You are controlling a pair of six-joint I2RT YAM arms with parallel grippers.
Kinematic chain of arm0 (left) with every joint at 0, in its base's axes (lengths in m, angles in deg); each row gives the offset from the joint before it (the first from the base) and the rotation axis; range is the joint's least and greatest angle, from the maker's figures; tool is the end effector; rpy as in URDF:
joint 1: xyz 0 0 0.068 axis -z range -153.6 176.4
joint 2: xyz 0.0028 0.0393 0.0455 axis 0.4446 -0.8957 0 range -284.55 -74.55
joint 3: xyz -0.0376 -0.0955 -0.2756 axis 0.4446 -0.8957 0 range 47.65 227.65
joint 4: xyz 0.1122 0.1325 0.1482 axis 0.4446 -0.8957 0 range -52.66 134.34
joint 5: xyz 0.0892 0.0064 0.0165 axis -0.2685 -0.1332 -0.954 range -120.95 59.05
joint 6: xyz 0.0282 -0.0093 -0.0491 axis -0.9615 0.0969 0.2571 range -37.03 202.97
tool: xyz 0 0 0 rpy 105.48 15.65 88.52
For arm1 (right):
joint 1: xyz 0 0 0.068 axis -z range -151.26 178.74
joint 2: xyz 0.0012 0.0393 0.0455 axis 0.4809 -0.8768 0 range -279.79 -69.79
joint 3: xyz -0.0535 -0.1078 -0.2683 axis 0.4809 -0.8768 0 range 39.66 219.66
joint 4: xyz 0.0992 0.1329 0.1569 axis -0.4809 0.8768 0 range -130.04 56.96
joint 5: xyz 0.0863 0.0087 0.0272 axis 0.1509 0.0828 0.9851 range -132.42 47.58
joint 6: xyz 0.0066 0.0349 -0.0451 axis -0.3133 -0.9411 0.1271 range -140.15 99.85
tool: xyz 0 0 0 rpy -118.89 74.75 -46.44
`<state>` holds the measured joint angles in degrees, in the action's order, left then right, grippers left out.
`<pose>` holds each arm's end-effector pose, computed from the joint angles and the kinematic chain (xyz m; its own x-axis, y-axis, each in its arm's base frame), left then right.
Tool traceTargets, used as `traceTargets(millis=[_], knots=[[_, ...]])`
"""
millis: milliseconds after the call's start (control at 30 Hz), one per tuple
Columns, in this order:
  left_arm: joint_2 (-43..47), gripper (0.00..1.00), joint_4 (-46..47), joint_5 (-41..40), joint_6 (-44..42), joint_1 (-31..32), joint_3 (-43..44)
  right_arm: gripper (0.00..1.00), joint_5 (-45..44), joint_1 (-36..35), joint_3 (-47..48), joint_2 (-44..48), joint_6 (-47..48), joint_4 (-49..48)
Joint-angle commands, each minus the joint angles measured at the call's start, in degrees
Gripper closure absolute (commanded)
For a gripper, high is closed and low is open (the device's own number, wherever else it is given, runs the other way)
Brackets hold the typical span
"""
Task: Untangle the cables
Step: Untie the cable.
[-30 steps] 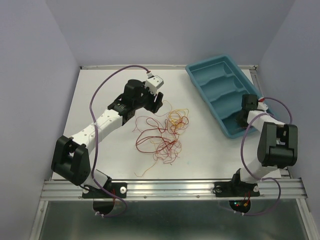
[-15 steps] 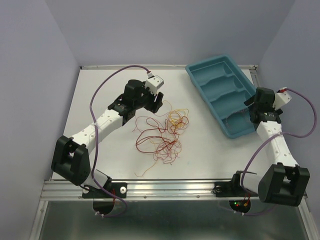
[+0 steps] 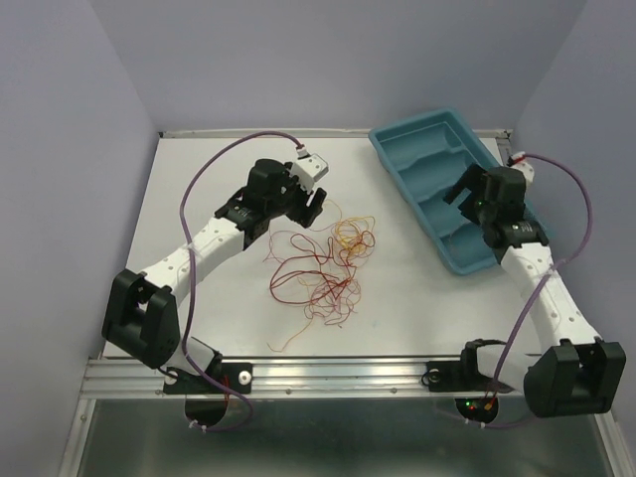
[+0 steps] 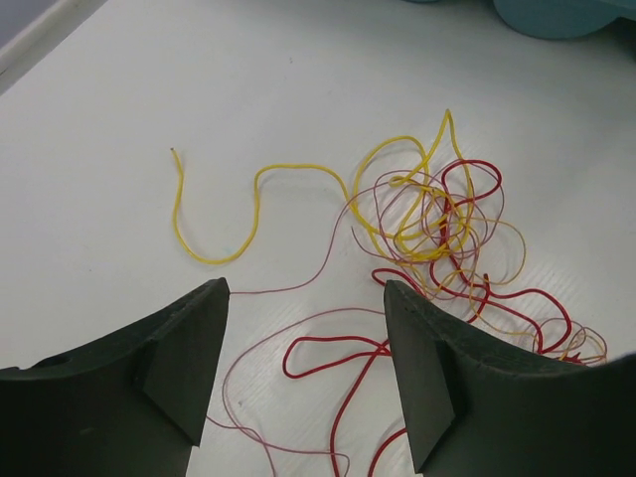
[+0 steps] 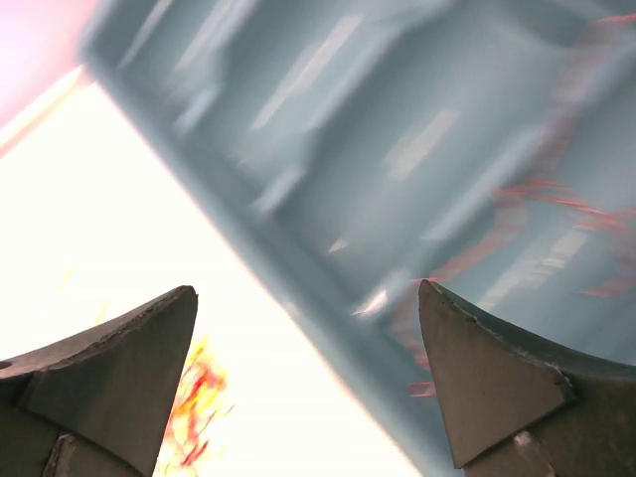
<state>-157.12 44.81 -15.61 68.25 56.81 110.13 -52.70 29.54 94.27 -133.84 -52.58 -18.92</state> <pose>0.2591 -0.1645 0.3436 -0.1015 0.3437 -0.9336 0.7535 0.6393 0.1534 0.2091 -0.0101 0.3374 -0.3393 0.5324 -0.7755 0.4139 0.8248 0.3852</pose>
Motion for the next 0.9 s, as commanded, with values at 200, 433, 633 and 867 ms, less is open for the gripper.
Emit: traceTargets(millis=[200, 433, 633, 867], knots=[[-9.71, 0.24, -0.03, 0.84, -5.67, 3.07, 2.90, 0.10, 7.56, -18.54, -3.44, -2.39, 5.88, -14.60], [-18.68, 0.29, 2.16, 3.56, -5.06, 4.74, 6.78, 0.11, 5.80, -20.13, -5.56, -0.64, 5.44, -16.20], [-19.82, 0.35, 6.64, 2.51, -2.78, 5.36, 7.30, 0.11, 5.19, -20.13, -6.27, 1.21, 5.27, -16.73], [-19.92, 0.78, 9.72, 4.00, -1.01, 5.71, 6.96, 0.13, 5.63, -20.13, -6.36, 0.16, 5.09, -16.91]])
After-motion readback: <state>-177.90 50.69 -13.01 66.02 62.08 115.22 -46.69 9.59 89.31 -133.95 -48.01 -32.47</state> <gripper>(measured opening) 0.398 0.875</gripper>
